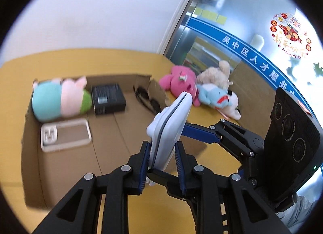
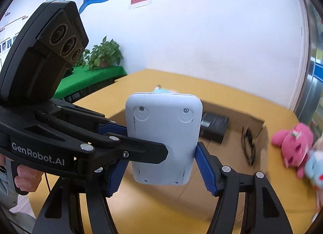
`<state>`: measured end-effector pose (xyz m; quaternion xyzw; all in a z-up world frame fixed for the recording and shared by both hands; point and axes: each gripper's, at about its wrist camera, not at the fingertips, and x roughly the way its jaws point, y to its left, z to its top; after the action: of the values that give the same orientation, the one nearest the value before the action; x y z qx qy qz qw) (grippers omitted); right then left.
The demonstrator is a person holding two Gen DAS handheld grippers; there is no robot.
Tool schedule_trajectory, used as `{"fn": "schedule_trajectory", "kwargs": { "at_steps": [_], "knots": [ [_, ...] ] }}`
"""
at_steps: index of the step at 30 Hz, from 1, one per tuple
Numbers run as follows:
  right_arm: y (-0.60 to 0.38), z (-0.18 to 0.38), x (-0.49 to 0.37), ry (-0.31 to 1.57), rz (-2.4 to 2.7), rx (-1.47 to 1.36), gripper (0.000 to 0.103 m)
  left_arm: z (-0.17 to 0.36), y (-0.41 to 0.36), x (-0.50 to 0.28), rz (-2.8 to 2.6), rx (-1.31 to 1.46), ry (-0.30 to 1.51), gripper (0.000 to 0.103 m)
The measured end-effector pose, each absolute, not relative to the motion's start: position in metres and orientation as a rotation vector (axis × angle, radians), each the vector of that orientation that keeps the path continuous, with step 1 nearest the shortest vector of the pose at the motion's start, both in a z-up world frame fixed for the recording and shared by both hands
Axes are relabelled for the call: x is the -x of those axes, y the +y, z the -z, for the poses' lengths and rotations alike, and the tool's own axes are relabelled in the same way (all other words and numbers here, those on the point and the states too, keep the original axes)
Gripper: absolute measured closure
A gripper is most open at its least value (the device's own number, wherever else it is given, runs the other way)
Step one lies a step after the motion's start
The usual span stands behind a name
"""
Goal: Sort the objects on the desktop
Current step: 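Lift the power bank with both tools and carry it into the box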
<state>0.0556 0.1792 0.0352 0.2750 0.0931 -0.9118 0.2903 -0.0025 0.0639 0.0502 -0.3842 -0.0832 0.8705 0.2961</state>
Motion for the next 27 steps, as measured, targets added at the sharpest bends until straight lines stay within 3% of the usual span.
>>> {"fn": "schedule_trajectory", "kwargs": {
  "at_steps": [8, 20, 27],
  "knots": [
    [0.182, -0.038, 0.05, 0.166, 2.39, -0.887, 0.039, -0.034, 0.059, 0.098, -2.239, 1.153, -0.268, 0.079],
    [0.184, 0.082, 0.169, -0.073, 2.209, -1.395, 0.039, 0.086, 0.057, 0.201, -2.042, 1.504, -0.428, 0.079],
    [0.182, 0.107, 0.189, -0.136, 2.175, -1.515, 0.039, 0.1, 0.055, 0.208, -2.059, 1.558, -0.414, 0.073]
  ]
}}
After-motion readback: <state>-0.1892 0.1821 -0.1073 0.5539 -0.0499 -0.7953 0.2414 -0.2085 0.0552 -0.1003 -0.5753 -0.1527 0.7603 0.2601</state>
